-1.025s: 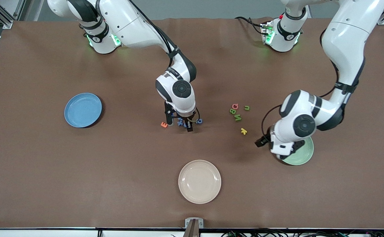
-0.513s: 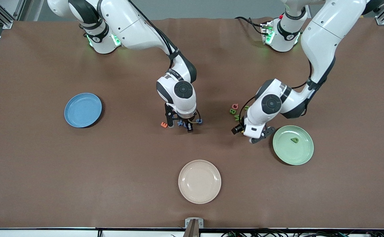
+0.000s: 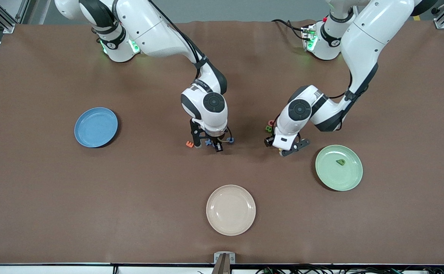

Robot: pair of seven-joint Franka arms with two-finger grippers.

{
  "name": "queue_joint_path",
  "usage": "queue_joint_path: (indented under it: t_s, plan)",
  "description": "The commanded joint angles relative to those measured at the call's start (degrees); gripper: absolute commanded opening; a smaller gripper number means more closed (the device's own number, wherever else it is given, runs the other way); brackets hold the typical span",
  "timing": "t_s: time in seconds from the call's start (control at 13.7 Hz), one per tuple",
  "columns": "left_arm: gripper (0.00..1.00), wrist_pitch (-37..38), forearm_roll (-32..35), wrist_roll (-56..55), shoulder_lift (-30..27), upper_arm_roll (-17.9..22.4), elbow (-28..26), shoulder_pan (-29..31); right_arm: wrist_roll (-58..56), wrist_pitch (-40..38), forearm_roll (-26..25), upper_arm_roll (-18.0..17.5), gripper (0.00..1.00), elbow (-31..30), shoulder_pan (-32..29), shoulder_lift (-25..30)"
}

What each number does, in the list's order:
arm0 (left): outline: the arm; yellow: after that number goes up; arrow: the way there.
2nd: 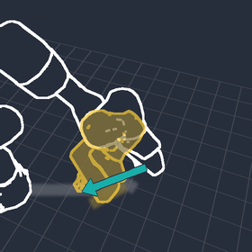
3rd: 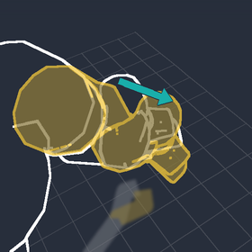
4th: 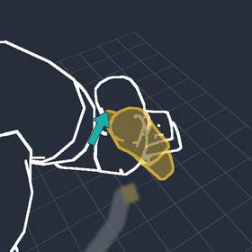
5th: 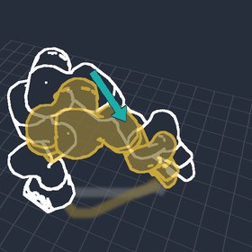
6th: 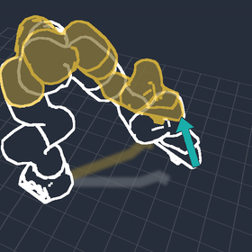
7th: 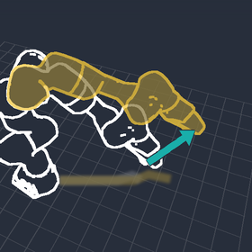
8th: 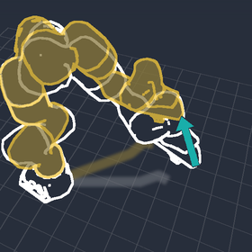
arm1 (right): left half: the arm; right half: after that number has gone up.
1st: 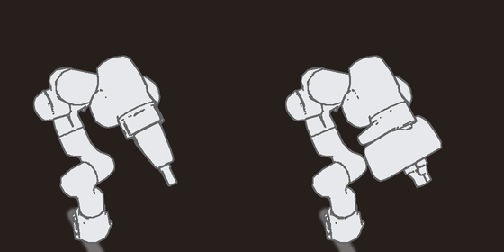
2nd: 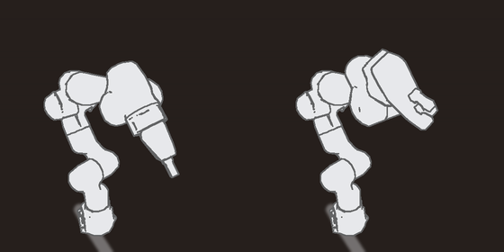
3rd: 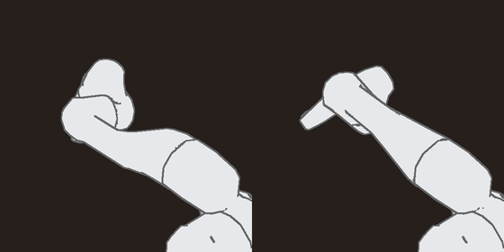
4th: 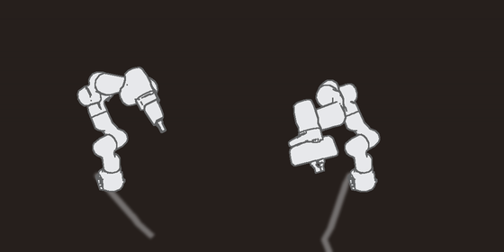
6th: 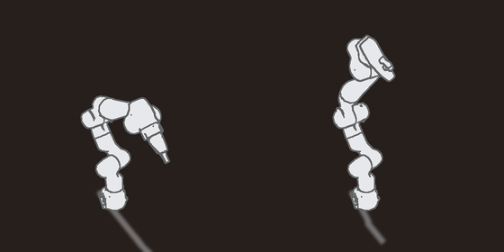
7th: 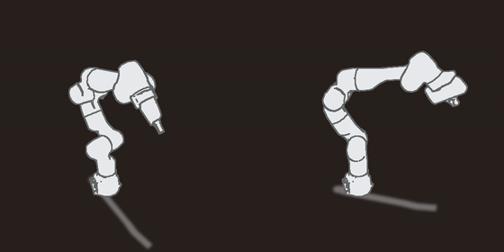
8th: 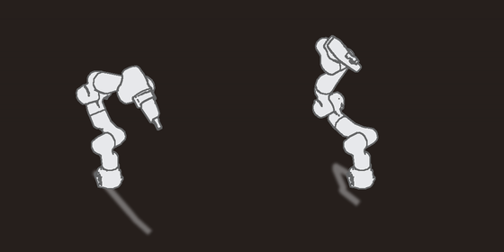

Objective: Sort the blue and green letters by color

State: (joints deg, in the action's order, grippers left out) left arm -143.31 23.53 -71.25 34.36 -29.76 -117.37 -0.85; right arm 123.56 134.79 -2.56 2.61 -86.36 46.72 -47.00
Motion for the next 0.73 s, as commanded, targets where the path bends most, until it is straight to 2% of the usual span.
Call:
queue_joint_path:
  t_s: [0.0,0.15,0.22,0.37,0.44,0.66]
  plan:
    - [0.66,-0.84,1.08,-2.23,-2.01,0.14,-2.86,-1.34,1.07,1.09,-1.92,0.46,0.18,1.37,0.39,-2.04]
    - [0.51,-0.84,1.08,-2.23,-2.10,0.14,-3.31,-1.26,0.98,1.09,-1.92,0.46,0.06,1.37,0.39,-2.13]
    - [0.33,-0.84,1.08,-2.23,-2.10,0.14,-3.22,-1.26,0.63,1.09,-2.01,0.46,0.02,1.46,0.39,-2.13]
    - [0.08,-0.75,1.16,-1.88,-2.80,0.06,-3.04,-0.82,-0.25,0.21,-3.49,0.46,0.00,1.64,-0.04,-1.69]
    - [0.02,-0.40,1.08,-1.62,-3.50,0.06,-2.69,-0.56,-1.56,-2.14,-3.76,0.38,0.00,2.51,-0.39,-1.34]
    - [0.00,0.48,1.08,-1.27,-7.10,0.49,-0.33,-0.12,-8.58,-13.73,-2.98,-0.15,0.00,8.04,-2.49,-0.20]
